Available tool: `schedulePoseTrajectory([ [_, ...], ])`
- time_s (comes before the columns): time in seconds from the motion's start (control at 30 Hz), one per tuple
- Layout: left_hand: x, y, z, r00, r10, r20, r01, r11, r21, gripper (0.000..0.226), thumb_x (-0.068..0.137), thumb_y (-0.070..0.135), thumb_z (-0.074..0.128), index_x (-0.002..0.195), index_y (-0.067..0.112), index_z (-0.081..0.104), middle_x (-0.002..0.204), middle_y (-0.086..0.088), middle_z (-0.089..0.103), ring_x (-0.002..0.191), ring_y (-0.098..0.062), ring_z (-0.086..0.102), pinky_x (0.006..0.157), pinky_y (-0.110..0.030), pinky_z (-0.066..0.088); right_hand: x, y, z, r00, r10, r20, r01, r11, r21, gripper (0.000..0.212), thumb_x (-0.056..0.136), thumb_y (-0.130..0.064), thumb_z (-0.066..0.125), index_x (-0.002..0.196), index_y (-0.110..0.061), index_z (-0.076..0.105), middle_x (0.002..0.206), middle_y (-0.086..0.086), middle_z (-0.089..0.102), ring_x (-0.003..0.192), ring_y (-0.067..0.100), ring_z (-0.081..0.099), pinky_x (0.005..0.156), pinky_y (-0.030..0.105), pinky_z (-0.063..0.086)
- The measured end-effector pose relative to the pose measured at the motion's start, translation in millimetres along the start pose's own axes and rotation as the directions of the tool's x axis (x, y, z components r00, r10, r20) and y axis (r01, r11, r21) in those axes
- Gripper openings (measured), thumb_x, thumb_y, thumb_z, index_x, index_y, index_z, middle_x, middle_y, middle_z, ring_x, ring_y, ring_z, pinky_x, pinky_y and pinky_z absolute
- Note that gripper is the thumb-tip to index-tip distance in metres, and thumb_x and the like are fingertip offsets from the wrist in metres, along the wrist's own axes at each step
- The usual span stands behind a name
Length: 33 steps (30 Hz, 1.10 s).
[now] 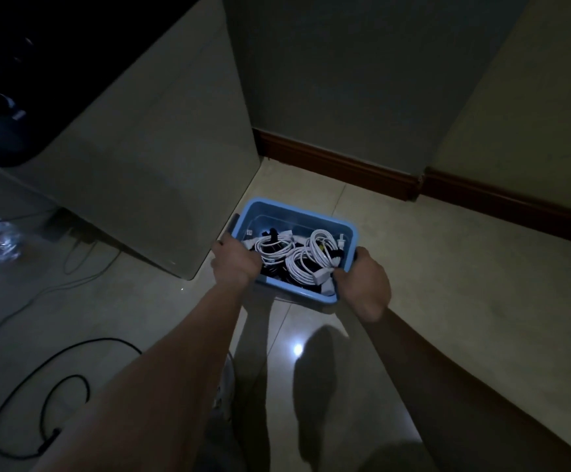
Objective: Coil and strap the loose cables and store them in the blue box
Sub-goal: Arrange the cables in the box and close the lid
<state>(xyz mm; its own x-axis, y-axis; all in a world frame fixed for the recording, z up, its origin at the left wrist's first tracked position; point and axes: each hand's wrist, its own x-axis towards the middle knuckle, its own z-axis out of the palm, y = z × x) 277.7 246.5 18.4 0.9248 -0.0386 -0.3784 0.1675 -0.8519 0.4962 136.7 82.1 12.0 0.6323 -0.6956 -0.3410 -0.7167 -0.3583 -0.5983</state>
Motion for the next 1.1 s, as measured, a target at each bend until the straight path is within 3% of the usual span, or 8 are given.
schedulePoseTrajectory([
  [0.2,-16,10,-15,0.995,-0.019,-0.101,0.009,0.995,-0.100,0.039,0.091,0.018,0.058,0.125,0.000,0.055,0.122,-0.021,0.060,0.106,-0.038,0.062,0.091,-0.046,0.052,1,-5,-23,1.000,0.028,0.011,-0.028,0.999,-0.029,0.027,0.093,-0.031,0.064,0.117,-0.020,0.064,0.109,0.004,0.071,0.094,0.024,0.065,0.072,0.030,0.048],
  [0.4,-52,48,-15,0.987,0.075,-0.142,-0.091,0.990,-0.105,0.030,0.089,0.016,0.062,0.119,0.009,0.060,0.114,-0.015,0.064,0.101,-0.034,0.064,0.084,-0.042,0.050,-7,15,-71,0.990,0.052,-0.132,-0.063,0.995,-0.082,0.025,0.093,-0.038,0.059,0.115,-0.026,0.063,0.107,0.005,0.071,0.092,0.029,0.064,0.067,0.031,0.045],
  [0.53,-87,76,7,0.985,0.161,-0.056,-0.165,0.984,-0.072,0.032,0.087,0.008,0.063,0.119,0.011,0.061,0.112,-0.013,0.067,0.100,-0.031,0.064,0.077,-0.031,0.045,-13,50,-113,0.965,0.154,-0.210,-0.183,0.975,-0.126,0.026,0.092,-0.034,0.055,0.114,-0.025,0.063,0.111,0.009,0.070,0.098,0.034,0.062,0.071,0.034,0.048],
  [0.7,-132,96,66,0.965,0.237,0.111,-0.231,0.971,-0.060,0.036,0.086,0.002,0.065,0.121,0.011,0.063,0.117,-0.012,0.069,0.106,-0.029,0.064,0.082,-0.029,0.044,-26,112,-152,0.910,0.324,-0.258,-0.372,0.914,-0.162,0.031,0.089,-0.023,0.057,0.120,-0.018,0.063,0.120,0.014,0.066,0.114,0.038,0.057,0.082,0.040,0.049],
  [0.93,-147,86,114,0.944,0.261,0.203,-0.265,0.964,-0.005,0.041,0.085,0.000,0.066,0.126,0.005,0.059,0.123,-0.016,0.066,0.112,-0.032,0.062,0.093,-0.035,0.049,-30,156,-157,0.888,0.425,-0.176,-0.455,0.869,-0.196,0.038,0.083,-0.020,0.073,0.119,-0.017,0.062,0.122,0.012,0.065,0.119,0.036,0.055,0.088,0.041,0.054],
  [1.1,-141,77,125,0.941,0.262,0.213,-0.267,0.964,-0.004,0.038,0.086,-0.001,0.064,0.123,0.004,0.061,0.119,-0.016,0.067,0.109,-0.031,0.063,0.083,-0.026,0.044,-28,162,-146,0.884,0.433,-0.177,-0.465,0.853,-0.238,0.041,0.084,-0.026,0.069,0.121,-0.015,0.058,0.126,0.014,0.059,0.120,0.036,0.051,0.092,0.044,0.049],
])
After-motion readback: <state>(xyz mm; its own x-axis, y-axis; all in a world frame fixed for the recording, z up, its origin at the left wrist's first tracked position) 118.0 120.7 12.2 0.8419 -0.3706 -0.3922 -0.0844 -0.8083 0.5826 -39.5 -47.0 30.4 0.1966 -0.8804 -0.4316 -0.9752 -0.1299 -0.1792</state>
